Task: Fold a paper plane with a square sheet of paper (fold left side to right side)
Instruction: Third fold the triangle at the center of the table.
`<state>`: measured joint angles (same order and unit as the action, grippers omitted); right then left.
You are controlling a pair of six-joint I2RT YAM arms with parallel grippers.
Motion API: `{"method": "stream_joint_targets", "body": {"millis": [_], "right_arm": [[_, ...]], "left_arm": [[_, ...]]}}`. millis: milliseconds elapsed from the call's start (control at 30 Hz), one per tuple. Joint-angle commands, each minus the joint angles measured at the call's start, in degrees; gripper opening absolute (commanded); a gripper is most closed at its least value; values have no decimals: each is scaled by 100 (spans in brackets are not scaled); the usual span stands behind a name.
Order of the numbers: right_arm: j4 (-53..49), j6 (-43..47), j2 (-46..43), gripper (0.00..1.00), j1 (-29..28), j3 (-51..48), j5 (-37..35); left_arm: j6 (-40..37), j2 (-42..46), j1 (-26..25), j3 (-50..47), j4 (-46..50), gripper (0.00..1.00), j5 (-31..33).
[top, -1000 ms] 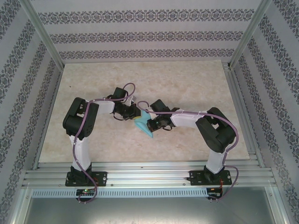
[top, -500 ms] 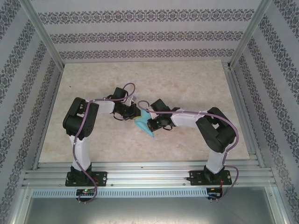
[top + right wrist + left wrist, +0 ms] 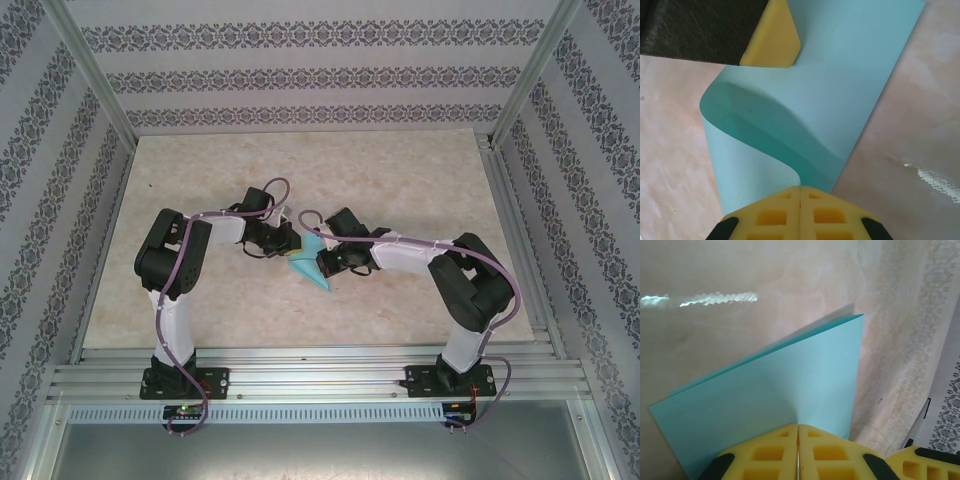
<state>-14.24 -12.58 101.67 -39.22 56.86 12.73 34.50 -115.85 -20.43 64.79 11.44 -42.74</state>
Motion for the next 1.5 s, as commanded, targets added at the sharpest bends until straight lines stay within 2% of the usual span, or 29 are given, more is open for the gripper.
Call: {"method": "stream_joint_targets", "body": {"millis": [0, 833, 1067, 1167, 1333, 1400, 1467], "right_arm": [[-12, -26, 104, 0, 29, 146, -132], [-219, -42, 541, 0, -39, 260, -53], [-325, -122, 565, 0, -33, 151, -109], [-301, -122, 599, 0, -30, 119, -56], [-268, -122, 626, 0, -50, 113, -9], [-264, -126, 617, 0, -59, 117, -8], [-265, -107, 600, 0, -59, 115, -8]], "left_arm": [[-127, -280, -121, -99, 150, 10, 301], [-112, -201, -130, -81, 148, 12, 266], [-266, 185, 18, 146, 500, 23, 215], [-393, 525, 234, 244, 764, 36, 230], [-567, 1155, 595, 145, 1112, 41, 292], [-544, 1371, 628, -51, 1092, 38, 273], [-273, 1544, 604, -404, 716, 29, 31]]}}
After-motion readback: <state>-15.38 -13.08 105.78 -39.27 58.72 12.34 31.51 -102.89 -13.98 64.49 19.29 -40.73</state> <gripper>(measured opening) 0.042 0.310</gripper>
